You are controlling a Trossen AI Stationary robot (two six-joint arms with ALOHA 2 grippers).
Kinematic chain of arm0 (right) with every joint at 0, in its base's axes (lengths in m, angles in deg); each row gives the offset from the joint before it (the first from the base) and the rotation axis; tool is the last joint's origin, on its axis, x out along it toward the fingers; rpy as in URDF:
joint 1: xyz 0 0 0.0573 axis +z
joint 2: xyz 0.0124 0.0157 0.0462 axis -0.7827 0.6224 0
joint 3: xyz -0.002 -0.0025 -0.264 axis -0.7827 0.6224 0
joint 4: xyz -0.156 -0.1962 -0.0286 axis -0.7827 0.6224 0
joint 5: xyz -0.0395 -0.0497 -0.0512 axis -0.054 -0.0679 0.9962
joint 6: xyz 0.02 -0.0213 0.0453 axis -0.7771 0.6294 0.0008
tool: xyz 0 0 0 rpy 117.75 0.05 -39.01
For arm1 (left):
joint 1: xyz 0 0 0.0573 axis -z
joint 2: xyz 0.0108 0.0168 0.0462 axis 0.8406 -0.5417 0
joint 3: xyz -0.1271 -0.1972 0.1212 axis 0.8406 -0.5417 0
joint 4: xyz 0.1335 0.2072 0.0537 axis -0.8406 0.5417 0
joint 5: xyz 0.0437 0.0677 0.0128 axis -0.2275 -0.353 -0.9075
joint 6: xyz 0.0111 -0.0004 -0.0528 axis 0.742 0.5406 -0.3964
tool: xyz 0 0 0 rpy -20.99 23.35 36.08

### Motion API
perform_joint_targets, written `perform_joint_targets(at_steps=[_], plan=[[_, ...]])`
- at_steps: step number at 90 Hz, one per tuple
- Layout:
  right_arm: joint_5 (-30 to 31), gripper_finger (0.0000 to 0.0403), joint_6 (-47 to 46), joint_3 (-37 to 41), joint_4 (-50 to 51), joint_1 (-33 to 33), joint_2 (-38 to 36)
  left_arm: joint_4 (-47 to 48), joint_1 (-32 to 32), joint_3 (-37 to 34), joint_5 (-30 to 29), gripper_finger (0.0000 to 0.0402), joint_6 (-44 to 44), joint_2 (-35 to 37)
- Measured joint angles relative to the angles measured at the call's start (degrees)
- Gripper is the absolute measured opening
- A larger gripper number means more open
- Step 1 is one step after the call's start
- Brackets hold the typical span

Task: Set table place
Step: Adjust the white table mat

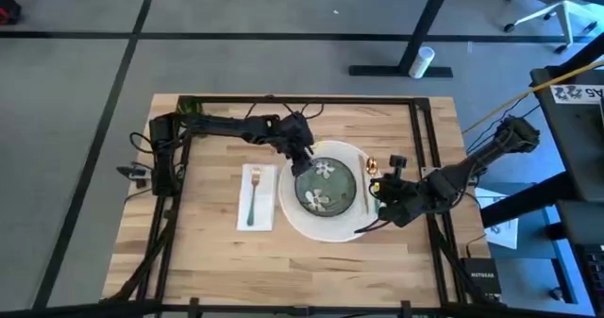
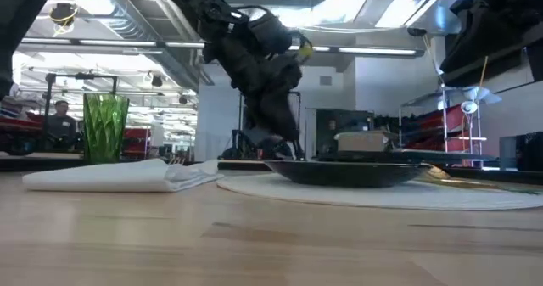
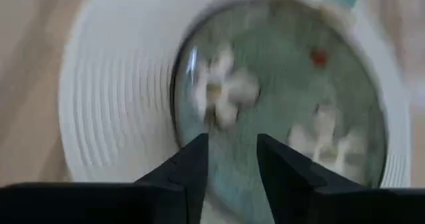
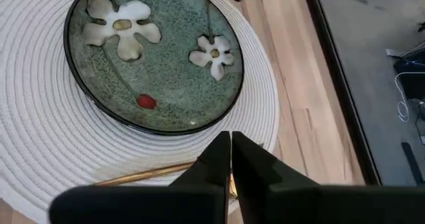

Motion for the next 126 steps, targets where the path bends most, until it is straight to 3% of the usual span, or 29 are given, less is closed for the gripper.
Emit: perform_joint_targets(at_steps=[9, 22, 31, 48, 89, 126], plan=[[-0.14, 0.0001, 0.00, 0.00, 0.02, 0.00, 0.00, 7.01, 0.88, 0.00, -2.04, 0.0055, 2.03, 0.08], [-0.15, 0.0001, 0.15, 0.00, 0.09, 0.00, 0.00, 13.40, 3.95, -0.02, -9.54, 0.0006, 7.45, 0.09], [-0.13, 0.0001, 0.15, 0.00, 0.24, 0.00, 0.00, 13.62, 6.17, -0.02, -12.93, 0.0002, 9.42, 0.10], [-0.11, 0.0001, 0.15, 0.00, 0.33, 0.02, 0.00, 11.96, 9.42, -0.46, -14.11, 0.0000, 11.38, 0.10], [0.06, 0.0001, 0.16, 0.00, 0.28, 0.02, 0.00, 9.41, 12.91, -6.10, -14.30, 0.0000, 8.63, 0.17], [0.04, 0.0001, 0.13, 0.00, 0.26, 0.00, 0.00, 12.71, 15.90, -6.51, -14.34, 0.0000, 7.41, 0.32]])
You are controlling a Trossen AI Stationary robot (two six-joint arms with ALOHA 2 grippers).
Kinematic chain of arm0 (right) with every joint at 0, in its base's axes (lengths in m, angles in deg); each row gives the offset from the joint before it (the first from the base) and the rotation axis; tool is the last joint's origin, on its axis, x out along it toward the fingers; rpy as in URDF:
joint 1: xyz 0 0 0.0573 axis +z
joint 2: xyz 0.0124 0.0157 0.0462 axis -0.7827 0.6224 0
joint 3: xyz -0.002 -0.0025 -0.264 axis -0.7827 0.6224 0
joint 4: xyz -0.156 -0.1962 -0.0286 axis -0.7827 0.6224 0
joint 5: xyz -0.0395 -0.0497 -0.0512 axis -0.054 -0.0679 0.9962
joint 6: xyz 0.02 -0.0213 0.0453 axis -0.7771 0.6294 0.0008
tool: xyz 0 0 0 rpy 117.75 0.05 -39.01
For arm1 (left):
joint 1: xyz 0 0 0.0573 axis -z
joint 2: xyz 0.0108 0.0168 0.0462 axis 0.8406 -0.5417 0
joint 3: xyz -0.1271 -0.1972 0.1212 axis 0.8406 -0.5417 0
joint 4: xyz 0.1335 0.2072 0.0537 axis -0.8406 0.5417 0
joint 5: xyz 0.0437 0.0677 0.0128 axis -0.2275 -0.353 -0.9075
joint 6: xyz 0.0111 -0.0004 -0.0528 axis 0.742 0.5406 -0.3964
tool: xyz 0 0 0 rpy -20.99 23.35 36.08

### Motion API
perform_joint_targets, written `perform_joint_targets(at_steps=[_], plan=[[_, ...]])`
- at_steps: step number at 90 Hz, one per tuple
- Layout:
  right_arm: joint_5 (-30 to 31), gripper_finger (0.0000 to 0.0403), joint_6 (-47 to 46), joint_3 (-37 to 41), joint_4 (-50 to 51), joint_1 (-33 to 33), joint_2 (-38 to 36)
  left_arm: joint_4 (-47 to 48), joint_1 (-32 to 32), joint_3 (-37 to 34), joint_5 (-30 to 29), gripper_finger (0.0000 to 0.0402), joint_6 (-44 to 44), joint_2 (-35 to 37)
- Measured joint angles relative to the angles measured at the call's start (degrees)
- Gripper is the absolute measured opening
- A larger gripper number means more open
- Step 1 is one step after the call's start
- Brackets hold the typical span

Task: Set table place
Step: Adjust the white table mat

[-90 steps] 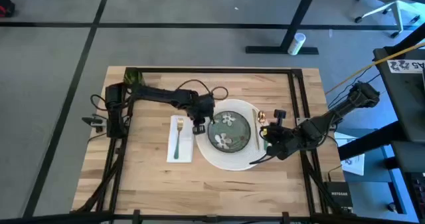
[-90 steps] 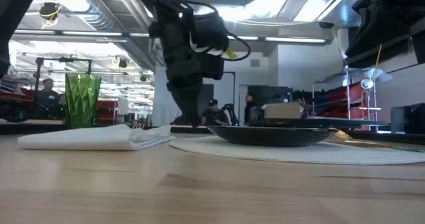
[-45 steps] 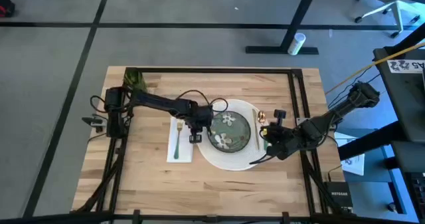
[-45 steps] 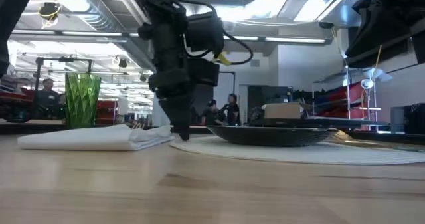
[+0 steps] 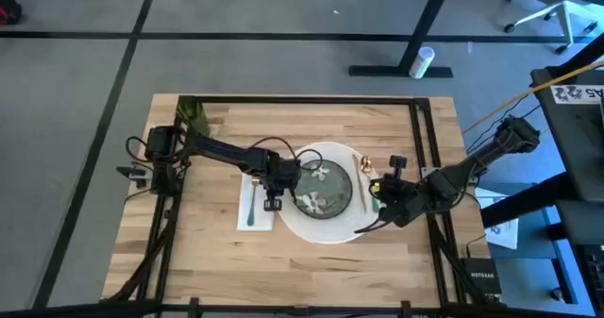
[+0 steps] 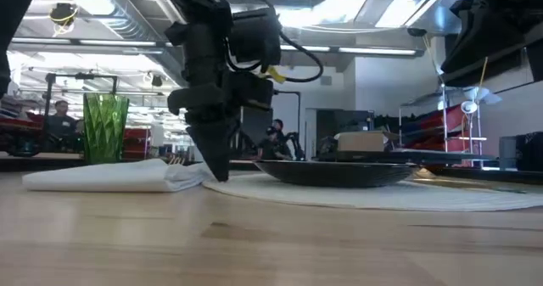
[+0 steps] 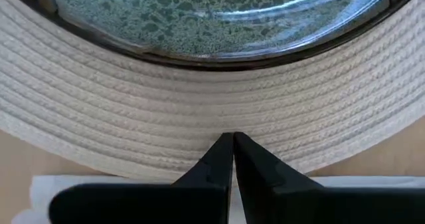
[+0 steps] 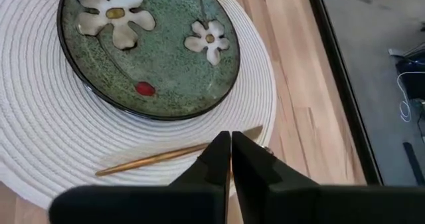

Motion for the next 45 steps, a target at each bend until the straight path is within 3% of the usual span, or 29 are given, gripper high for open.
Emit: perform_joint_targets(at_steps=[19, 45], plan=[[-2.65, 0.0001, -1.93, -0.01, 0.45, -0.18, 0.25, 0.92, 0.54, 0.89, -0.61, 0.0000, -0.37, -0.13], [-11.59, 0.0001, -10.50, 5.02, 1.62, -5.40, 7.88, 2.54, 0.43, 2.26, -0.87, 0.0000, 0.88, -0.33]])
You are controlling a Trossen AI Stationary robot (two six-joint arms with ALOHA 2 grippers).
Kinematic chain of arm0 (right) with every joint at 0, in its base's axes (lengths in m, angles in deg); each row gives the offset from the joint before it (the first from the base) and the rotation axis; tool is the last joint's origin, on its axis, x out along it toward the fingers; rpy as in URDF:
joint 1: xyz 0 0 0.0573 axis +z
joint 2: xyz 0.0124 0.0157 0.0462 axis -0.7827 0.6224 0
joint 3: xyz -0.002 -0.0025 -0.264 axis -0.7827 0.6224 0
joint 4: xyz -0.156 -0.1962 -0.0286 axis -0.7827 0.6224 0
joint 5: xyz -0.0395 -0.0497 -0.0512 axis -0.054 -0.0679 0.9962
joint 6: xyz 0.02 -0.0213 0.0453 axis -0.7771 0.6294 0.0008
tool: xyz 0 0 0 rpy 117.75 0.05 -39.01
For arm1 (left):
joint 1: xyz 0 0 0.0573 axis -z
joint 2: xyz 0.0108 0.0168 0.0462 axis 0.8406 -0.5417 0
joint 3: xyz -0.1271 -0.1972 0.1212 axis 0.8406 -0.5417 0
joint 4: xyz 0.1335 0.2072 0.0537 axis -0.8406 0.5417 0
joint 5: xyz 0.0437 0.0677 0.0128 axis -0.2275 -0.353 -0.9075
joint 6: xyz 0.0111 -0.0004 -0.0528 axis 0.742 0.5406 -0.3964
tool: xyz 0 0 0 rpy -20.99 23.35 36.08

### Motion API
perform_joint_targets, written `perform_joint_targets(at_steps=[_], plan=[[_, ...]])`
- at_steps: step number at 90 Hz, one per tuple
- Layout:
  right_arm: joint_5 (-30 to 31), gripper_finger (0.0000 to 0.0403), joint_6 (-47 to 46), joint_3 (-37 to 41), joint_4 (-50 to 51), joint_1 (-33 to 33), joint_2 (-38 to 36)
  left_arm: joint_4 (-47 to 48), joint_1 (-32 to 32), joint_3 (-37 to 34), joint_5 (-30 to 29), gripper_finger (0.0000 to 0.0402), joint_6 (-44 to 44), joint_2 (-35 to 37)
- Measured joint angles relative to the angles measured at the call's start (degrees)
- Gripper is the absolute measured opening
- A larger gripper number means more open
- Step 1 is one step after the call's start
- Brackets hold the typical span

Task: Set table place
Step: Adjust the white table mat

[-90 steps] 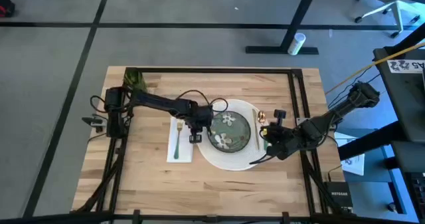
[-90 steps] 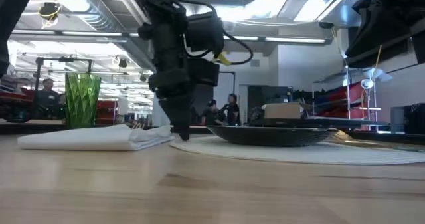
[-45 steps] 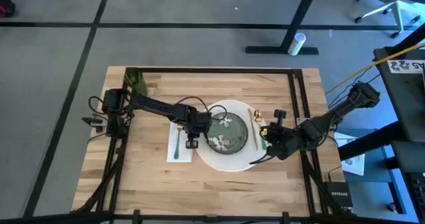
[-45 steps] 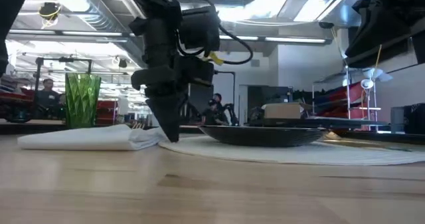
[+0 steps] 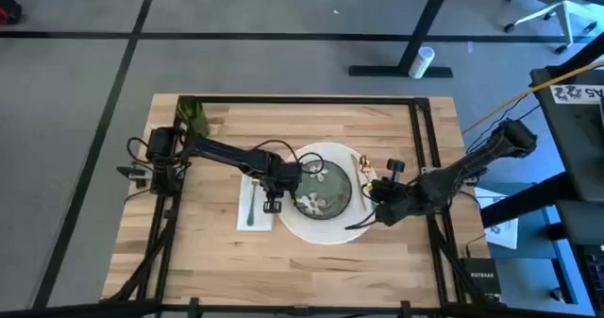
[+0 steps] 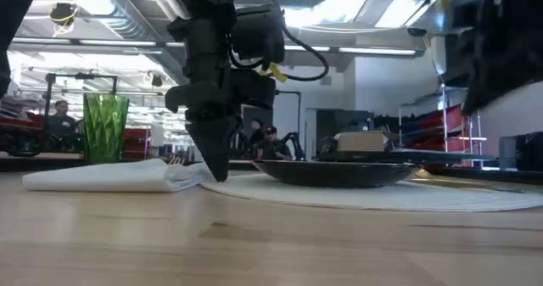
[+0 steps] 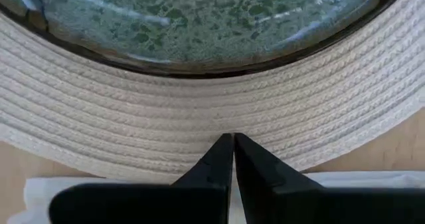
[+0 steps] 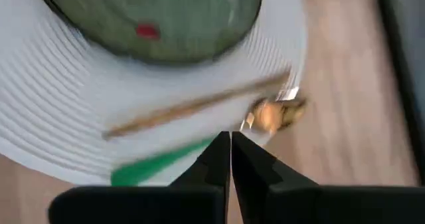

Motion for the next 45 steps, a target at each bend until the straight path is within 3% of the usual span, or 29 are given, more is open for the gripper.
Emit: perform_joint_targets(at_steps=[16, 45], plan=[[-0.87, 0.0000, -6.27, 5.68, -3.68, -1.76, 3.16, 0.81, 0.00, 0.07, -0.15, 0.0000, 0.01, 0.00], [-1.25, 0.0000, -6.91, 17.79, -27.94, -1.84, 3.24, 0.86, 0.02, 0.08, -0.22, 0.0000, 0.03, 0.00]])
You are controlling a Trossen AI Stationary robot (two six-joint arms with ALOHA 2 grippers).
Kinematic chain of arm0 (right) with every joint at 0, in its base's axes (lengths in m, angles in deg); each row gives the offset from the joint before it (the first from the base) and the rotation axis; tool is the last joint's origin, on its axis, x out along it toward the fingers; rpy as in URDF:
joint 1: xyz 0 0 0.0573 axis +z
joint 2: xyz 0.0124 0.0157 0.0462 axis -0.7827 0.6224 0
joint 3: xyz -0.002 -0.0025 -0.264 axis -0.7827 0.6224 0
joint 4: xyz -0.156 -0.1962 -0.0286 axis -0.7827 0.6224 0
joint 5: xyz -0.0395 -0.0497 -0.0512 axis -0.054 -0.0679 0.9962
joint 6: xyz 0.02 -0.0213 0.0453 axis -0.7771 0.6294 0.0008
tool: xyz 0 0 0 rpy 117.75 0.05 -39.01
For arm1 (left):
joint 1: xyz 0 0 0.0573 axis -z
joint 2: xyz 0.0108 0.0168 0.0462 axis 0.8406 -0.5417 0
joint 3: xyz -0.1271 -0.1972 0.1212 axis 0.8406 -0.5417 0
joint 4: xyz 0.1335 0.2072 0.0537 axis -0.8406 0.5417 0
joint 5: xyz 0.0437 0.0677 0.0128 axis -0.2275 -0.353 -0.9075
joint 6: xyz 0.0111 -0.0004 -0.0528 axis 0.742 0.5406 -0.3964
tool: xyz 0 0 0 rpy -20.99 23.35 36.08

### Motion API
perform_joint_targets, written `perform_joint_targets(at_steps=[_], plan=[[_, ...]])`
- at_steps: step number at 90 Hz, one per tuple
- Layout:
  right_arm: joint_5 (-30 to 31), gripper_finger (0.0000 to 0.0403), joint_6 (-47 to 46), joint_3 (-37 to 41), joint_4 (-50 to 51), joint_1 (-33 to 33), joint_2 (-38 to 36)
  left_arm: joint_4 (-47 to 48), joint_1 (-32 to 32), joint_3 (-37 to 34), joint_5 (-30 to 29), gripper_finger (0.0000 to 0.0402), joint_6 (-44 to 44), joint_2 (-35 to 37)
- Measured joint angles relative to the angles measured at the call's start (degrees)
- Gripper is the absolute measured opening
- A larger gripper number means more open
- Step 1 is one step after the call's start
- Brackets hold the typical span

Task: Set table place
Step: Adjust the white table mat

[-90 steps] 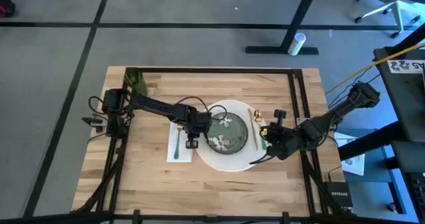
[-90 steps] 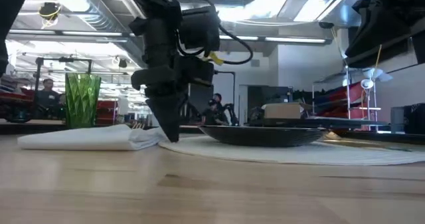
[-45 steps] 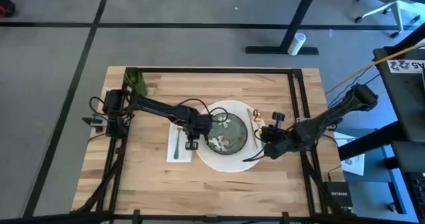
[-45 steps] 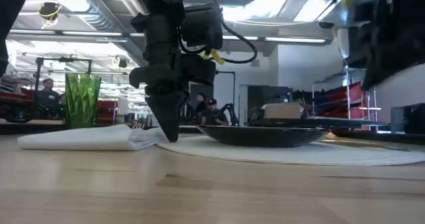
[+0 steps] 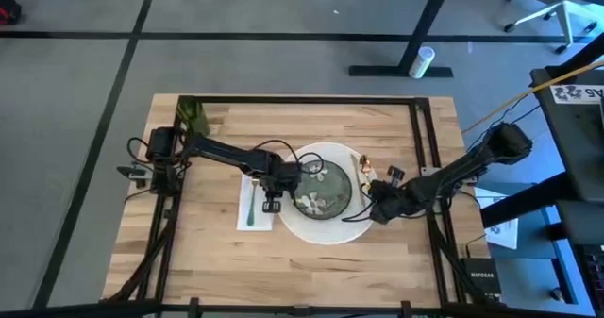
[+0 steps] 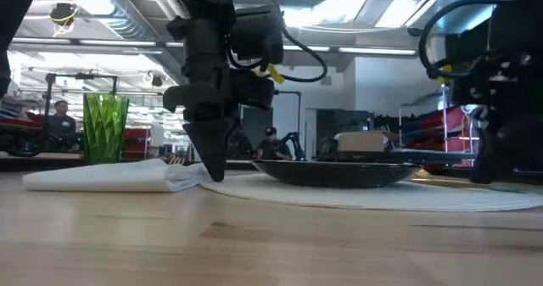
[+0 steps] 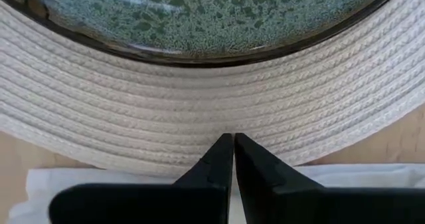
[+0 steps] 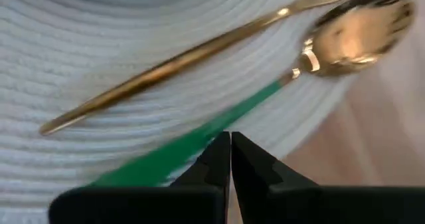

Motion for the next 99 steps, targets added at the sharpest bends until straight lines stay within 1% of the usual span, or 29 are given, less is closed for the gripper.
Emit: perform_joint_targets(at_steps=[19, 26, 38, 59, 89, 99], plan=[[0.24, 0.0000, -1.16, 0.82, -1.31, 0.10, -0.04, 0.13, -0.02, 0.00, 0.02, 0.0000, 0.21, 0.00], [-0.56, 0.0000, -1.15, 0.82, -1.58, 0.08, -0.04, 0.20, -0.04, 0.00, -0.23, 0.0000, 0.44, 0.00], [-2.25, 0.0000, -1.10, 0.88, -3.19, 0.08, -0.04, 0.68, -0.12, 0.00, -2.51, 0.0000, 1.36, 0.04], [-5.55, 0.0000, -0.81, 0.88, -7.36, 0.13, -0.02, 1.74, -1.16, 0.00, -2.80, 0.0000, 1.33, 0.09], [-6.32, 0.0000, -0.69, 0.88, -7.08, 0.13, 0.02, 1.42, -0.04, 0.00, -3.08, 0.0000, 0.43, 0.09], [-7.59, 0.0000, -0.65, 0.87, -7.02, 0.15, 0.00, 1.36, 0.52, 0.00, -3.00, 0.0000, -0.09, 0.09]])
